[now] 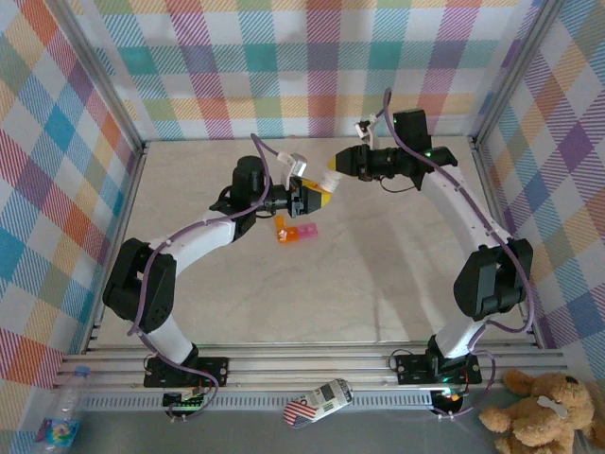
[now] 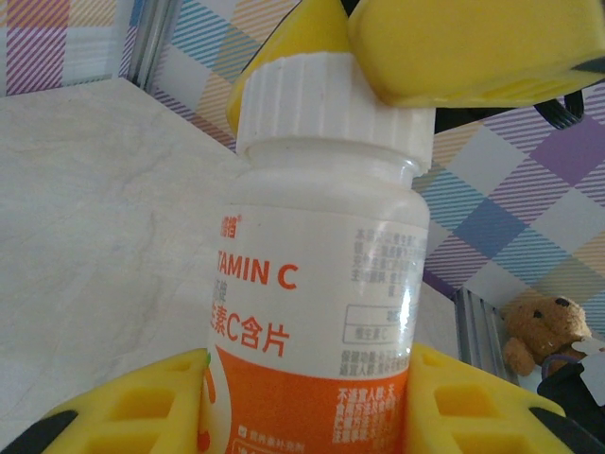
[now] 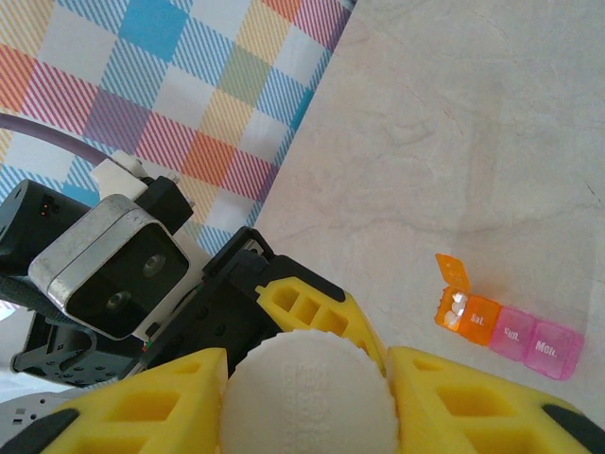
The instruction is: Sort the pills into containers
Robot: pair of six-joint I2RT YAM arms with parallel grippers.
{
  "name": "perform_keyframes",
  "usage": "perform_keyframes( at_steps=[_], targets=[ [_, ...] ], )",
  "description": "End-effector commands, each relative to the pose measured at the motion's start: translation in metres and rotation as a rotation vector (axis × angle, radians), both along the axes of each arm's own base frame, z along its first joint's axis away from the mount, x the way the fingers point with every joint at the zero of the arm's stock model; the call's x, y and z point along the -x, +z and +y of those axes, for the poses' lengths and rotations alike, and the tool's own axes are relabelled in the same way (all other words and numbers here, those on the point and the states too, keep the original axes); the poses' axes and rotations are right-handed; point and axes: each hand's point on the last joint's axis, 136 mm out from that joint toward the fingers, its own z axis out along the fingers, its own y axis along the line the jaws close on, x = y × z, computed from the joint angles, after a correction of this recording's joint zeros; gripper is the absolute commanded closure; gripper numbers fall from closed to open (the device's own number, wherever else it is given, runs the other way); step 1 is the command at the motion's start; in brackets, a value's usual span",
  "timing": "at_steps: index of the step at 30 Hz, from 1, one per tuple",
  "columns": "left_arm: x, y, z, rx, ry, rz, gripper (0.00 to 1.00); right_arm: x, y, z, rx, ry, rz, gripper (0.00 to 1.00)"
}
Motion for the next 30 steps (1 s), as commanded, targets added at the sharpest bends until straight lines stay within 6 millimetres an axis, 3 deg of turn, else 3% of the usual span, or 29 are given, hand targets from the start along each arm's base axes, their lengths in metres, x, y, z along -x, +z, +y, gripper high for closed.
perform_keyframes(
  at_steps=[1,17,24,30],
  targets=[
    [0.000,0.035,0.005,0.038,0.003,-0.101,1.00,0.002,-0.006,0.006,-0.004,0.008,0.014,0.60],
    [-0.026,0.047,0.022,0.060,0.222,-0.168,1.00,0.001,-0.049,0.034,0.163,-0.286,0.014,0.62],
    [-0.032,0.049,0.027,0.065,0.276,-0.184,1.00,0.001,-0.043,0.042,0.153,-0.374,0.000,0.61],
    [-0.033,0.045,0.027,0.054,0.278,-0.179,1.00,-0.004,-0.020,0.036,0.151,-0.394,-0.048,0.54]
  ],
)
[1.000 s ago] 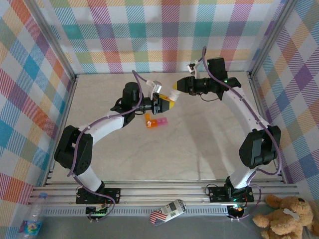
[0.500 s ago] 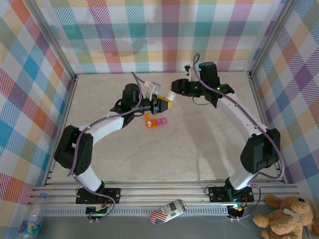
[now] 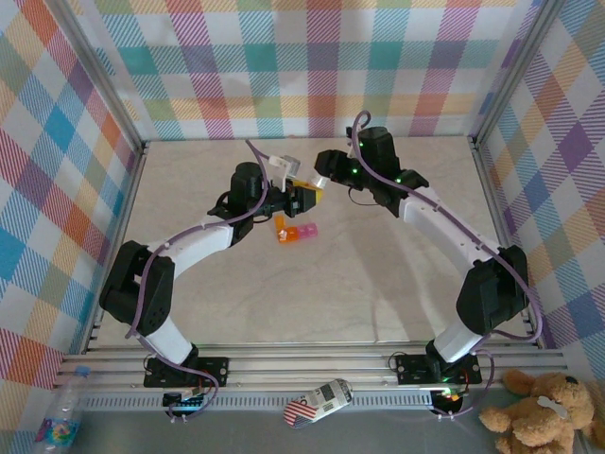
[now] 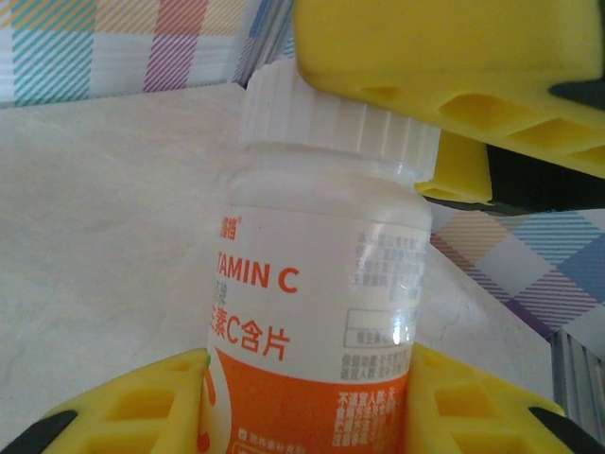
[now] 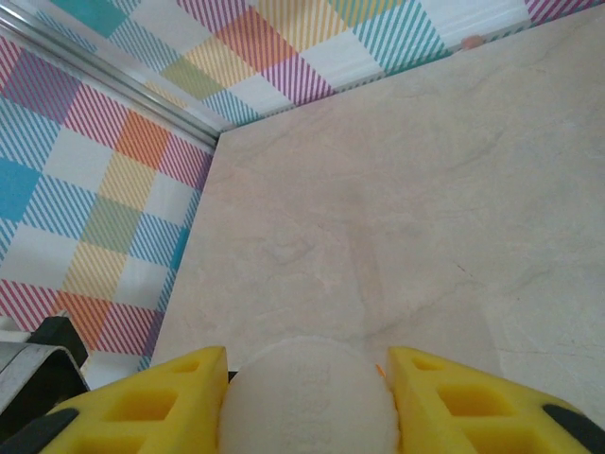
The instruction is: Sort the pills into containers
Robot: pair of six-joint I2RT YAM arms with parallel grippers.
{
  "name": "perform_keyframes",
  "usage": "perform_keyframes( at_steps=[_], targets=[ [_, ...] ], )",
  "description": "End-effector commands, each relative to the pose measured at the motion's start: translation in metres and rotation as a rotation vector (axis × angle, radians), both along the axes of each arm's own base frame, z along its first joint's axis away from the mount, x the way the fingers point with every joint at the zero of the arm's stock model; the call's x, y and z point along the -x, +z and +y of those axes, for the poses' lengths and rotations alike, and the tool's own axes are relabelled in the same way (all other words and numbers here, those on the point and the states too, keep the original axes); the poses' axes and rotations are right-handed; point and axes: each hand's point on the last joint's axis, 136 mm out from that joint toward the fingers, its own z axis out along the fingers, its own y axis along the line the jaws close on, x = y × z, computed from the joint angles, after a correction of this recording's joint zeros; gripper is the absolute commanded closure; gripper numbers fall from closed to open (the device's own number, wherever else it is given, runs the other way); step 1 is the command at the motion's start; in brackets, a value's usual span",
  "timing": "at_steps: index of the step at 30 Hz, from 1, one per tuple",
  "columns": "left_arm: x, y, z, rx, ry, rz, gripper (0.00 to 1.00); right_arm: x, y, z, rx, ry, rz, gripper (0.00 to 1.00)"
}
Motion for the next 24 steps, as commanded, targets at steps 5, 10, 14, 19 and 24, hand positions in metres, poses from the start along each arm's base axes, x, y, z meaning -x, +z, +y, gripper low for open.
perform_keyframes(
  at_steps=[5,10,14,19,24],
  targets=[
    [-0.007,0.064,0.004,0.088,0.048,-0.197,1.00,0.022,0.037,-0.003,-0.018,0.068,-0.012,0.36],
    [-0.005,0.066,0.004,0.090,0.036,-0.203,1.00,0.031,0.073,-0.027,-0.047,0.067,-0.100,0.18],
    [0.001,0.068,0.002,0.093,0.010,-0.208,1.00,0.041,0.084,-0.048,-0.048,0.076,-0.149,0.12],
    [0.015,0.080,-0.002,0.109,-0.066,-0.223,1.00,0.040,0.084,-0.066,-0.078,0.138,-0.170,0.13],
    [0.024,0.091,-0.009,0.145,-0.139,-0.221,1.00,0.047,0.091,-0.050,-0.131,0.345,-0.185,0.14]
  ],
)
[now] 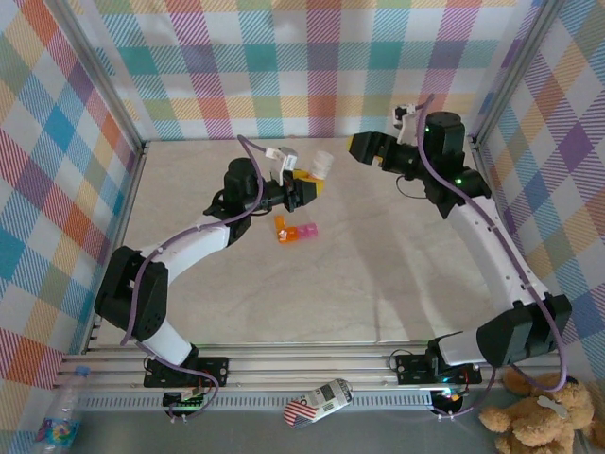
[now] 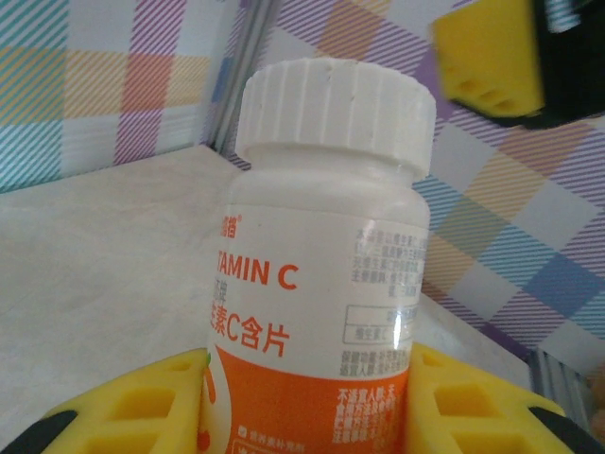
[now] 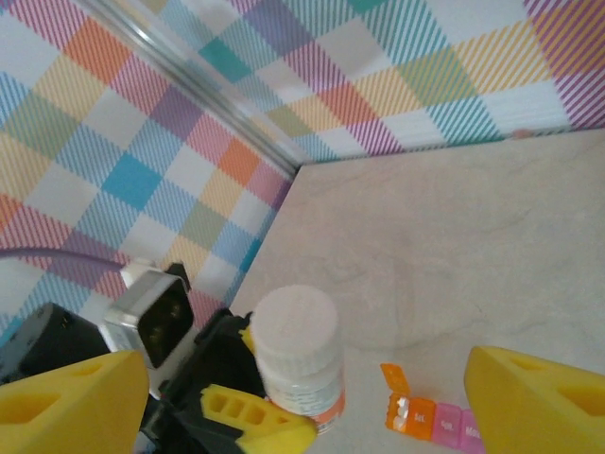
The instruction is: Sort the pills into containers
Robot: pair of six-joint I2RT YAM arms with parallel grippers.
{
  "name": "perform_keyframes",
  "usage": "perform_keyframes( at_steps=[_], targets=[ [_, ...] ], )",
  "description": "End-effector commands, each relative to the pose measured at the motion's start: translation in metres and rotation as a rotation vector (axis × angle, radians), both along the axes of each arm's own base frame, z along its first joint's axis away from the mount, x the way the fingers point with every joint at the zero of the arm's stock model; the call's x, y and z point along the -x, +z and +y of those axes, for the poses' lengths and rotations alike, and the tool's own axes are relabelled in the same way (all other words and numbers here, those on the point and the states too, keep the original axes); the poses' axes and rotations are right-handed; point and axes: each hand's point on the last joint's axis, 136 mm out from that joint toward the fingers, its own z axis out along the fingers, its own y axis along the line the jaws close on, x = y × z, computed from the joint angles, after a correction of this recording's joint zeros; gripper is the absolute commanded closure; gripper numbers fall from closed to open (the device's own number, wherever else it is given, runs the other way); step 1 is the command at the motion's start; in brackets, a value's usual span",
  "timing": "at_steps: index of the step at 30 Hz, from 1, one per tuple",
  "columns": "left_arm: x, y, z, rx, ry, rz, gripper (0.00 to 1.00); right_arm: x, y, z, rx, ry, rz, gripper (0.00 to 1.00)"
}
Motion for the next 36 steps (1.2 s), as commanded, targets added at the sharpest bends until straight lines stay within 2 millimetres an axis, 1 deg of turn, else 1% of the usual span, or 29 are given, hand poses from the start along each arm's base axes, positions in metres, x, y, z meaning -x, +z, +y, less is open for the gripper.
perform_keyframes(
  at_steps=[1,6,11,14,18,25,28,33,36],
  targets=[
    [0.014,0.048,-0.005,0.074,-0.085,-0.104,1.00,0.015,0.003,0.026,-0.030,0.230,-0.023,0.15],
    [0.017,0.053,-0.010,0.094,-0.126,-0.095,1.00,0.011,0.000,0.036,-0.062,0.296,-0.005,0.17],
    [0.017,0.051,-0.011,0.092,-0.131,-0.088,1.00,0.009,-0.005,0.045,-0.076,0.316,0.004,0.20],
    [0.016,0.049,-0.012,0.089,-0.135,-0.082,1.00,0.009,-0.002,0.049,-0.082,0.328,-0.004,0.21],
    [0.016,0.047,-0.014,0.086,-0.140,-0.077,1.00,0.008,0.000,0.052,-0.083,0.335,-0.011,0.23],
    [0.016,0.045,-0.016,0.084,-0.149,-0.071,1.00,0.007,-0.001,0.056,-0.087,0.343,-0.008,0.30],
    [0.016,0.044,-0.018,0.081,-0.152,-0.069,1.00,0.007,-0.001,0.058,-0.088,0.351,-0.007,0.36],
    [0.016,0.044,-0.018,0.078,-0.153,-0.069,1.00,0.010,-0.006,0.062,-0.087,0.366,0.005,0.52],
    [0.015,0.044,-0.018,0.076,-0.150,-0.068,1.00,0.012,-0.009,0.065,-0.083,0.368,0.010,0.58]
  ],
)
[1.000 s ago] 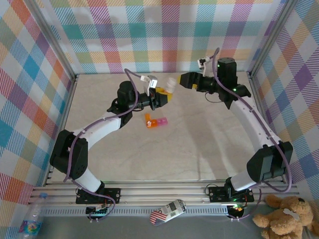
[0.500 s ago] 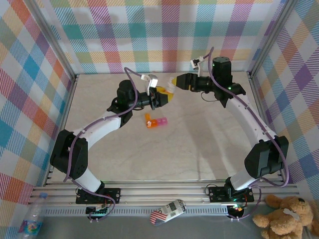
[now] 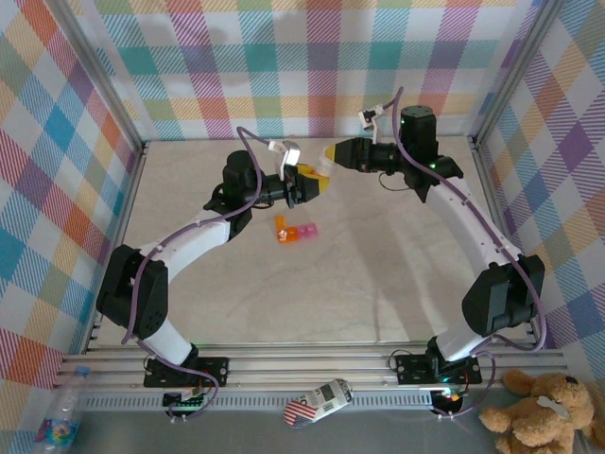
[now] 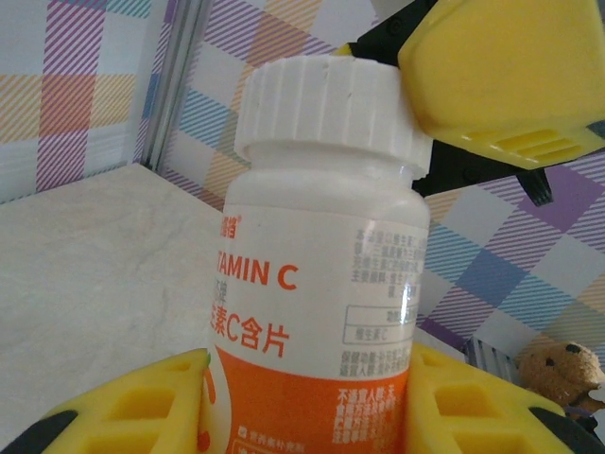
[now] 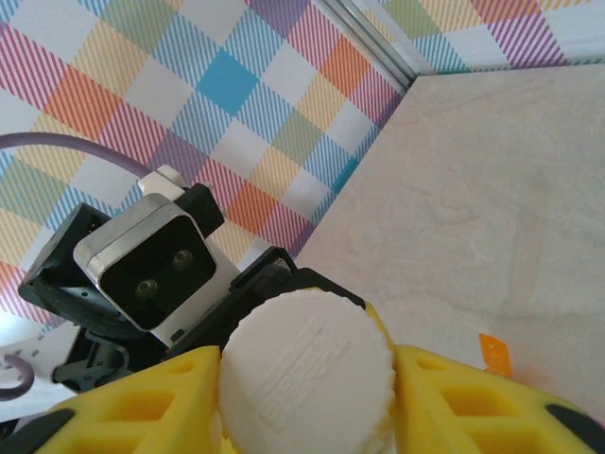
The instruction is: Sort the pills into containers
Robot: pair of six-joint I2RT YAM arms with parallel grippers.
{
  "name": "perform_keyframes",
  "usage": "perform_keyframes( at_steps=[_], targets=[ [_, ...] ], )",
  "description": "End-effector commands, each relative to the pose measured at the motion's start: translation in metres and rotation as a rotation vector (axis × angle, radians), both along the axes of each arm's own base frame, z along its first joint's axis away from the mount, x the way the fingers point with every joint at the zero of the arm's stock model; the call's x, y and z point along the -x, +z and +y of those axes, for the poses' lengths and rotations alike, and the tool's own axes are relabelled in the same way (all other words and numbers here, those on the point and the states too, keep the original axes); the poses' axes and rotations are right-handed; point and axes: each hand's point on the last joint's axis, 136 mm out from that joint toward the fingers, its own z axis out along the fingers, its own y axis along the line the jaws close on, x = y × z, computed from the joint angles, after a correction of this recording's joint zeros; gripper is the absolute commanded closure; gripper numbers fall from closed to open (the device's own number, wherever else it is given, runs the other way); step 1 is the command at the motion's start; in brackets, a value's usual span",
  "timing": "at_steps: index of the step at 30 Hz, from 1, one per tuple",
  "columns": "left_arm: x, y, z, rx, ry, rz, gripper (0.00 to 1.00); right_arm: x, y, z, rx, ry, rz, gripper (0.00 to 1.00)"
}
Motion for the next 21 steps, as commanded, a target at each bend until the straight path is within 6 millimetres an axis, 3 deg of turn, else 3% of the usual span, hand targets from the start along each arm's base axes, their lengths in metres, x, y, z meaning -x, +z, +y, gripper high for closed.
perform_keyframes(
  at_steps=[1,14,21],
  targets=[
    [0.001,0.019,-0.006,0.027,-0.024,-0.050,1.00,0.008,0.007,0.010,-0.012,0.042,-0.034,0.58],
    [-0.019,0.021,0.010,-0.031,0.229,-0.124,1.00,-0.006,-0.056,0.031,0.148,-0.300,0.081,0.62],
    [-0.024,0.014,0.007,-0.048,0.271,-0.124,1.00,-0.009,-0.062,0.047,0.156,-0.380,0.087,0.61]
  ],
)
